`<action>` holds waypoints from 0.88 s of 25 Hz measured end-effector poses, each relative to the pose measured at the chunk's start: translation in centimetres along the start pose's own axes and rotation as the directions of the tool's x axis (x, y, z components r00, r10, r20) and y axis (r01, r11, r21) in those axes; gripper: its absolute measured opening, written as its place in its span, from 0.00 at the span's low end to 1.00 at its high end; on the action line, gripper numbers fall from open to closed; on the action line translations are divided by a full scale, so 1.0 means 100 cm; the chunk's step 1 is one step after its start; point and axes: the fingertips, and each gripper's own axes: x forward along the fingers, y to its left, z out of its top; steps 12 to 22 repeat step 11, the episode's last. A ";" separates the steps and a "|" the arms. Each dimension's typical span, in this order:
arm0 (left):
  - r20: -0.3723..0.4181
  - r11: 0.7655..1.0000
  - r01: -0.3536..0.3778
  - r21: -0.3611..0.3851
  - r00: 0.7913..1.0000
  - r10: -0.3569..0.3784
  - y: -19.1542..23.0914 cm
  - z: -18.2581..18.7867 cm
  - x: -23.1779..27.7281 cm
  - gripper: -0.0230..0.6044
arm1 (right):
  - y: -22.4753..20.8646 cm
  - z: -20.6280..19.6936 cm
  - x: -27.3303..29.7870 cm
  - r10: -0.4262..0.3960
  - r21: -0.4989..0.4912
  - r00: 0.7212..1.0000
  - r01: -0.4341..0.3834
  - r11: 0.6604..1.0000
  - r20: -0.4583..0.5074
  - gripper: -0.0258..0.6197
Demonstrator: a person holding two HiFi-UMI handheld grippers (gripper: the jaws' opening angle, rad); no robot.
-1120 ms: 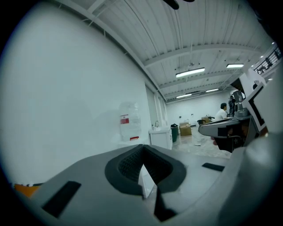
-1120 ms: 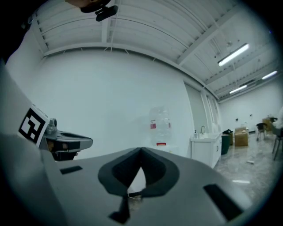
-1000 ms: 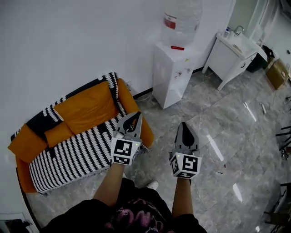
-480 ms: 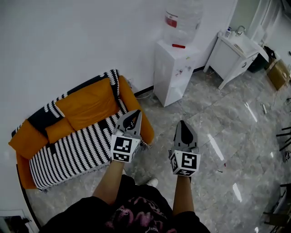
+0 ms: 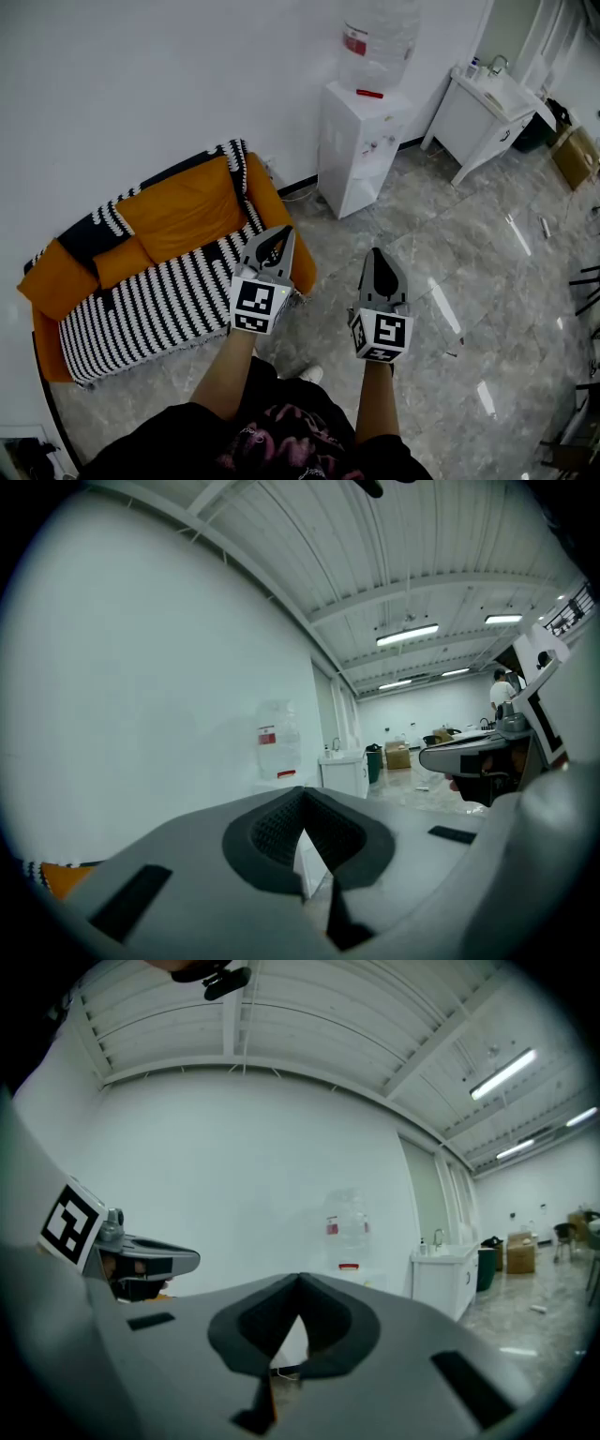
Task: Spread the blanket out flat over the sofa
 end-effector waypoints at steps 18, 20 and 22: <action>-0.012 1.000 -0.015 -0.009 1.000 0.015 0.005 -0.009 0.002 0.05 | -0.002 -0.005 0.005 -0.005 0.018 1.000 0.005 1.000 -0.008 0.07; -0.012 1.000 -0.015 -0.009 1.000 0.015 0.005 -0.009 0.002 0.05 | -0.002 -0.005 0.005 -0.005 0.018 1.000 0.005 1.000 -0.008 0.07; -0.012 1.000 -0.015 -0.009 1.000 0.015 0.005 -0.009 0.002 0.05 | -0.002 -0.005 0.005 -0.005 0.018 1.000 0.005 1.000 -0.008 0.07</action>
